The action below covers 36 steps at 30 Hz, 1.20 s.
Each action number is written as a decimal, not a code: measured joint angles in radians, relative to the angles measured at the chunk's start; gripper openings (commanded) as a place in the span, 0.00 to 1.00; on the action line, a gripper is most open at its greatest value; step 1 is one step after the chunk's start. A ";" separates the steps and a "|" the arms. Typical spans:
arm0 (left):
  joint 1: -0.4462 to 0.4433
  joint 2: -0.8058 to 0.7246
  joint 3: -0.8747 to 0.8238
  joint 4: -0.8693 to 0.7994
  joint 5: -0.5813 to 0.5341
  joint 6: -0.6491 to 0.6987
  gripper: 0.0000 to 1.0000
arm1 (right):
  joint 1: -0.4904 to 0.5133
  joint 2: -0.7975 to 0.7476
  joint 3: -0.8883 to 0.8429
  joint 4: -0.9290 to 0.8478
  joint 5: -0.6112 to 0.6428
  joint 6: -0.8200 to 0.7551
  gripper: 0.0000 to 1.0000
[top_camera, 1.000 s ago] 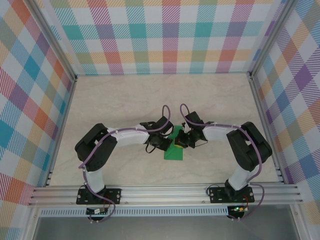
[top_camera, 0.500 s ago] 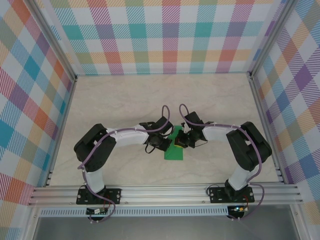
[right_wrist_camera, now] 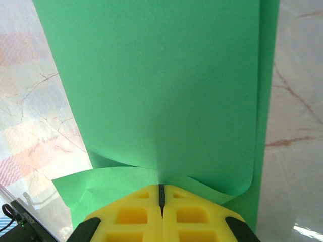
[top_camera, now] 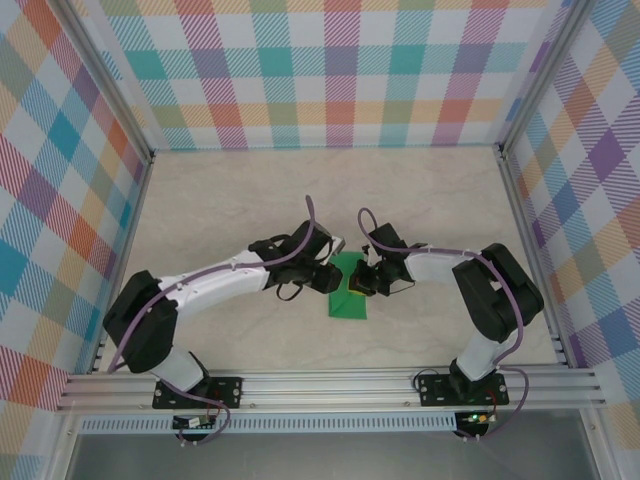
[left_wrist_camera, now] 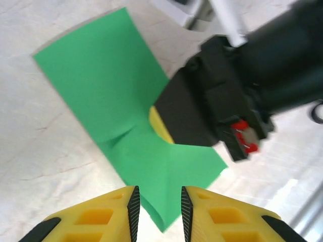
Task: Fold a paper plane with a square sheet of paper (fold left side to right side)
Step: Fold the triangle a second time at the center of the table.
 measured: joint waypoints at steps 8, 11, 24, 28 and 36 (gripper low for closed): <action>-0.005 0.036 -0.120 0.142 0.187 -0.110 0.23 | 0.000 0.000 0.000 0.000 0.000 -0.008 0.00; -0.013 0.081 -0.120 0.180 0.220 -0.127 0.23 | 0.000 0.000 0.000 0.000 0.000 -0.008 0.00; -0.023 0.182 -0.119 0.211 0.231 -0.141 0.19 | 0.000 0.000 0.000 -0.001 0.000 -0.012 0.00; -0.023 0.182 -0.127 0.212 0.230 -0.141 0.18 | 0.000 0.000 0.000 -0.001 0.000 -0.014 0.00; -0.025 0.194 -0.166 0.214 0.215 -0.141 0.17 | 0.000 0.000 0.000 -0.001 0.000 -0.015 0.00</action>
